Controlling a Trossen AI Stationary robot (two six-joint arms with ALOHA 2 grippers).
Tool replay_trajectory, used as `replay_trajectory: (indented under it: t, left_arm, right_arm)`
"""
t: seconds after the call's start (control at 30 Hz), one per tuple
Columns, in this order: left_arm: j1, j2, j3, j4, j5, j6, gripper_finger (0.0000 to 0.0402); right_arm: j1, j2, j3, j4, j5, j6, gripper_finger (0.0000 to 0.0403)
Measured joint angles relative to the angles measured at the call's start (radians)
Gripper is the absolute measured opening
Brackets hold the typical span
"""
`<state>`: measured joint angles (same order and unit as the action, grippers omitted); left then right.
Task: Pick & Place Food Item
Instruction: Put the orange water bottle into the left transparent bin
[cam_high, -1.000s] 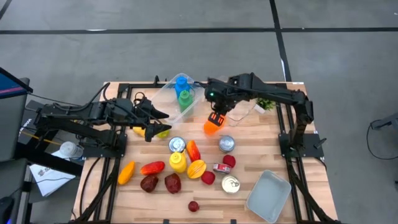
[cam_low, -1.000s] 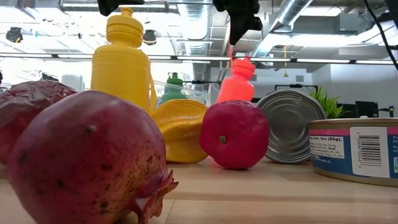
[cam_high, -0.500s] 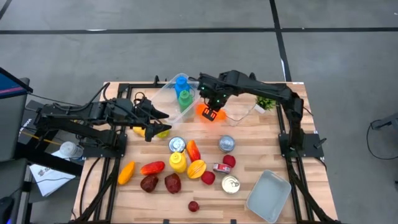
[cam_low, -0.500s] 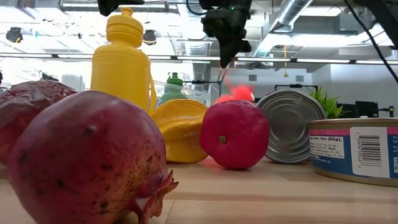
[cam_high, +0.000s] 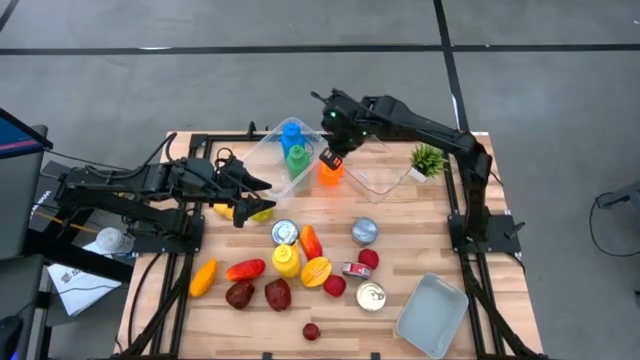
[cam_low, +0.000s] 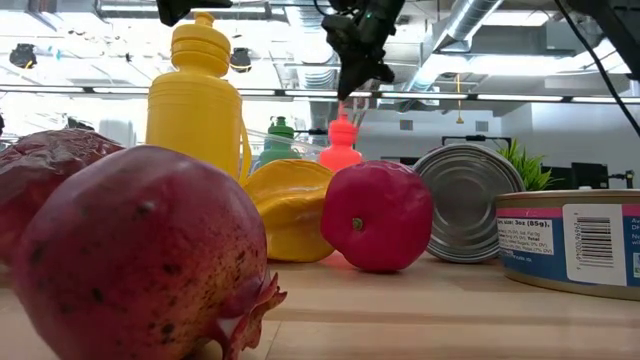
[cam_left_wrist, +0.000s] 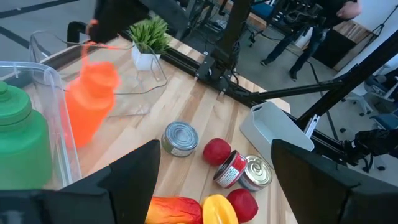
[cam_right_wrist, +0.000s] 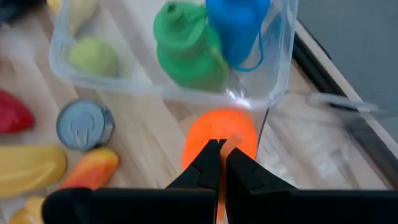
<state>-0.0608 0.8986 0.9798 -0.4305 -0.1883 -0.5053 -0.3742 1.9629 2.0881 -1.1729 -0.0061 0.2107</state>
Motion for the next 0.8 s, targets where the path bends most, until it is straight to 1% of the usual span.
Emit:
replay_trajectory:
  t: [0.1,0.23,0.43,0.53,0.8]
  left_arm:
    - [0.000,0.000,0.000,0.000,0.000,0.000,0.0296]
    - [0.000,0.000,0.000,0.000,-0.004,0.000,0.0296]
    - [0.000,0.000,0.000,0.000,-0.006,0.000,0.0296]
    - [0.000,0.000,0.000,0.000,-0.006,0.000,0.0296]
    - [0.000,0.000,0.000,0.000,-0.006,0.000,0.0296]
  right_arm:
    - [-0.021,0.008,-0.002,0.015,-0.021,0.003,0.0000]
    - [-0.035,0.017,0.001,0.073,-0.022,0.001,0.0000]
    - [-0.073,0.021,-0.002,0.065,-0.023,-0.001,0.0000]
    - [-0.086,0.021,-0.027,0.119,-0.021,-0.001,0.0000]
    - [-0.096,0.022,-0.032,0.145,-0.021,-0.007,0.0000]
